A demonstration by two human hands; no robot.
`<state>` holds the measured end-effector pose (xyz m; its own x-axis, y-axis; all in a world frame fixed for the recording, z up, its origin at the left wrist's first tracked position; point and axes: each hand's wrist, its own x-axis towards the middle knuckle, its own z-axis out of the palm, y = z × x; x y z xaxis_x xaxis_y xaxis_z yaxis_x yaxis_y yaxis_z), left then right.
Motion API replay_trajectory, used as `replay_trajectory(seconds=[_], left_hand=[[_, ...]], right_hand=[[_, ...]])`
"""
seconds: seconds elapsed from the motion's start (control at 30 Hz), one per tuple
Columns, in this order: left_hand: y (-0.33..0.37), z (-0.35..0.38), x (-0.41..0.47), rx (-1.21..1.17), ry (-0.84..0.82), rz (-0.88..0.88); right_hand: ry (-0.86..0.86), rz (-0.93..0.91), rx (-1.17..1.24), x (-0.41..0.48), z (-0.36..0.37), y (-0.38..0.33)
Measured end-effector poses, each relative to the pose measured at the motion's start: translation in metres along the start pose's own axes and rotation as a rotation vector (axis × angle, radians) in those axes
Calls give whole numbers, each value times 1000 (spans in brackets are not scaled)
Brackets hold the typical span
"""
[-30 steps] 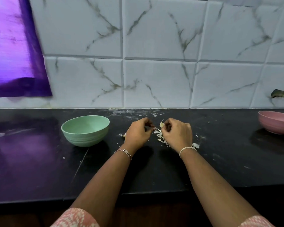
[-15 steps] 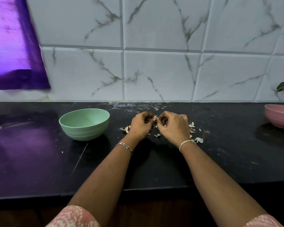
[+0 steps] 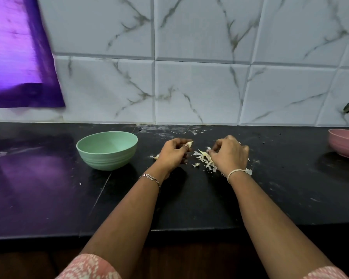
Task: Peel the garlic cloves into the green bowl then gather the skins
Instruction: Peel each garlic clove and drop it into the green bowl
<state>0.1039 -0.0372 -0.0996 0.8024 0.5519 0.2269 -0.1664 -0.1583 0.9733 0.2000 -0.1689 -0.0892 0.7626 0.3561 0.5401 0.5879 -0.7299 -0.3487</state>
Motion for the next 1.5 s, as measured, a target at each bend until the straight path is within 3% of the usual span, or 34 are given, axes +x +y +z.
replay_trajectory(seconds=[0.13,0.3,0.63,1.1,1.5], left_hand=[[-4,-2,1,40,32,35],[-5,-1,0,69,44,82],[-1,-2,-3,90,98,87],[2,2,-7,187,147,131],[-1,0,0,182,165,103]], right_hand=[[-25,2,77,-2,0,-1],[-92,-133,234,-1,7,-2],[-5,-373,366,-5,8,-10],[71,-318,210,-6,7,-17],[4,-163,397,-6,6,-21]])
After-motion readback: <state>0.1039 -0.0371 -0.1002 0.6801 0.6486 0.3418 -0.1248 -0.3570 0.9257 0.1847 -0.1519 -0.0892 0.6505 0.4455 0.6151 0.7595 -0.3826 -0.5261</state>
